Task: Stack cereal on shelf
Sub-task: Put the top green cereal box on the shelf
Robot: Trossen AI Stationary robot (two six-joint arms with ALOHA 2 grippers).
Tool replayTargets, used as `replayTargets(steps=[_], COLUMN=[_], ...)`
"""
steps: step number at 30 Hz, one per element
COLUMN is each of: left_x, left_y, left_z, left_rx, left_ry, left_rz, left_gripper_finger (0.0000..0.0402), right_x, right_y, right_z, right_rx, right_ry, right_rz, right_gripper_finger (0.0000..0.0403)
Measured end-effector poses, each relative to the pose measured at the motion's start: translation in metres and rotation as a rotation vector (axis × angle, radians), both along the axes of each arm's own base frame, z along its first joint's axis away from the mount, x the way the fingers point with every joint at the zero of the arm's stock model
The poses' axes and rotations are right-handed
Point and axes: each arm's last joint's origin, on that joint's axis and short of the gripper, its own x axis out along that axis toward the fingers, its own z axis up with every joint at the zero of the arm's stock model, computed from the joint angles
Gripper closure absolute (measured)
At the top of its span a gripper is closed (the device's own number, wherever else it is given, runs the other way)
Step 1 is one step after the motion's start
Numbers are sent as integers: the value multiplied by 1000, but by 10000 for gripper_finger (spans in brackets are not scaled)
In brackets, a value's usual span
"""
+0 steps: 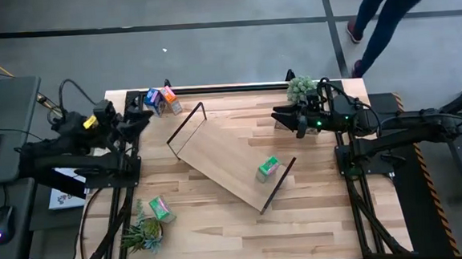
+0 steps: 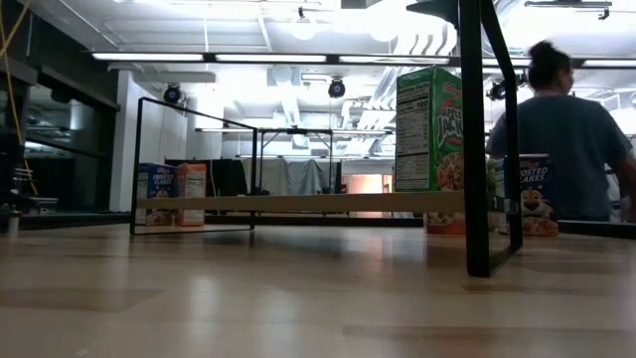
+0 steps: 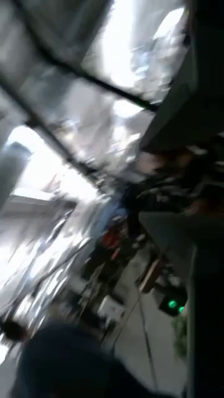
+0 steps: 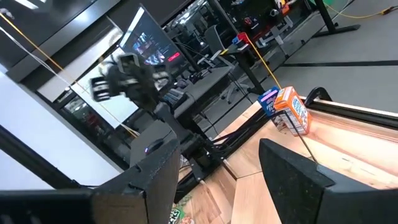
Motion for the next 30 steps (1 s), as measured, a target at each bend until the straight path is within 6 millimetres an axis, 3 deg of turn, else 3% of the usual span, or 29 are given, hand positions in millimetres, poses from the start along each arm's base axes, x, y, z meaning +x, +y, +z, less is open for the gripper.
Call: replayTargets(steps=[4,8,13,20,24,30], left_x=[23,43,65,88,91,89], left_y=[-2,-2,-9,-48,-80,-126], left_z=[30,46,45,54,38,-4], left_rx=[111,125,258,507,673,774], left_ry=[18,49,344,732,1003,1310], left_rz=[-42,-81,-205,-442,-588,-766], left_gripper_finger=[146,105,100,102,103,103], right_x=[0,0,0,1,1,1], right_y=[0,0,1,2,4,4], right_z=[0,0,0,-1,-3,-7], right_rx=[0,-5,-29,-70,-82,-112], right_ry=[0,2,8,26,48,90], right_rz=[-13,-13,24,90,134,155], right_gripper_finger=[190,190,190,190,190,190])
